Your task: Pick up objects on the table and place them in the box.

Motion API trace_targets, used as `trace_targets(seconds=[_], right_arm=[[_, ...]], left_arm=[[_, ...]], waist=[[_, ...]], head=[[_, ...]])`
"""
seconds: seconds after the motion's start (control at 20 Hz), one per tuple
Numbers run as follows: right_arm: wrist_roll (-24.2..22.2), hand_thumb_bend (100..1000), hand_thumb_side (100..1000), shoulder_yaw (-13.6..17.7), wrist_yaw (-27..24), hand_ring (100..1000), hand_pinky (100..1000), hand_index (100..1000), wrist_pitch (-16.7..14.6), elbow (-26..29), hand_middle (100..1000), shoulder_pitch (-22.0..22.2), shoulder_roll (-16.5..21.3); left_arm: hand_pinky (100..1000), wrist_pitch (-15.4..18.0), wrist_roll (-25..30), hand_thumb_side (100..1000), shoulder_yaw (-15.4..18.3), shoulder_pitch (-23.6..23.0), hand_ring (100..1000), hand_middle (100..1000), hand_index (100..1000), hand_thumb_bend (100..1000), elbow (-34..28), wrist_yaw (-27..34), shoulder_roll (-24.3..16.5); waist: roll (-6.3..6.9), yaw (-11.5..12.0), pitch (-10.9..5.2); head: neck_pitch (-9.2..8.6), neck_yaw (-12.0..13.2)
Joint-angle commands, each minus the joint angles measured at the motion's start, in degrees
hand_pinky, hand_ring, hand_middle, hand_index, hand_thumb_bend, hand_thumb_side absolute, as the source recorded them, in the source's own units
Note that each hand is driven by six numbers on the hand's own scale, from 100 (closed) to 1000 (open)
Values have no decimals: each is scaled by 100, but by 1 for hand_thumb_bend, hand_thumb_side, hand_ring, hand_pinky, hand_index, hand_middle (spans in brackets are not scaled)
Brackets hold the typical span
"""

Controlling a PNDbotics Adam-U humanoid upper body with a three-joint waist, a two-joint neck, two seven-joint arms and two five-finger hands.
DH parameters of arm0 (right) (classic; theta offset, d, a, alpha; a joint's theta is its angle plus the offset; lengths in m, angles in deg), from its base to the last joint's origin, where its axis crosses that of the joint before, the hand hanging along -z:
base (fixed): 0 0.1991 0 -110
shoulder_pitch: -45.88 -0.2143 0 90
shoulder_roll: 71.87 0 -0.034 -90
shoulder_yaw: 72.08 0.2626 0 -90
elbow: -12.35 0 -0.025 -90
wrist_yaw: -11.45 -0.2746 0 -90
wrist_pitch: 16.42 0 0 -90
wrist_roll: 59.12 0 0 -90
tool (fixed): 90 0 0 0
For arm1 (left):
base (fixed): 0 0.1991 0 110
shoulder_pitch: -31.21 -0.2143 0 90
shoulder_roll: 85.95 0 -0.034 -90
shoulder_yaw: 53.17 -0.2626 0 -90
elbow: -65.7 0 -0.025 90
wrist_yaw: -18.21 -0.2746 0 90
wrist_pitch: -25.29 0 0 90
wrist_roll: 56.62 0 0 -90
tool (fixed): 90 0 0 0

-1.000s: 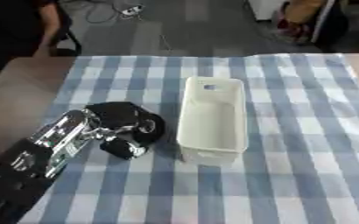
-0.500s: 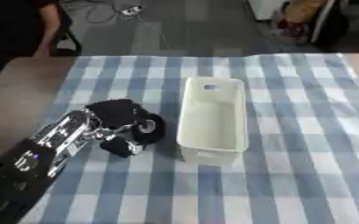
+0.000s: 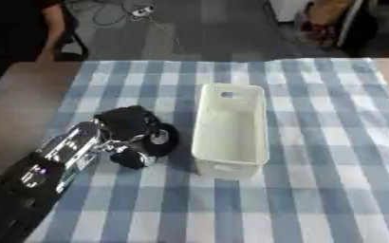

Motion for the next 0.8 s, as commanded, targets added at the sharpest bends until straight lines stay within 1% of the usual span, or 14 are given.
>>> trace_targets(seconds=[0.05, 0.45, 0.8], right_arm=[[-9, 100, 611, 42, -23, 930, 941, 989, -9, 56, 928, -29, 108], [-21, 100, 612, 38, -30, 931, 942, 990, -14, 52, 929, -31, 98], [-29, 100, 612, 36, -36, 931, 943, 990, -18, 51, 929, -35, 94]], left_arm=[[1000, -1, -55, 870, 76, 126, 990, 923, 866, 933, 0, -109, -22], [1000, -5, -131, 870, 90, 124, 1000, 974, 856, 933, 159, -261, 111], [1000, -13, -173, 871, 110, 139, 1000, 977, 853, 932, 250, -326, 165]], waist=[[-24, -2, -71], [-32, -4, -66], [-35, -6, -66]], head=[[-28, 23], [-29, 28], [-32, 29]])
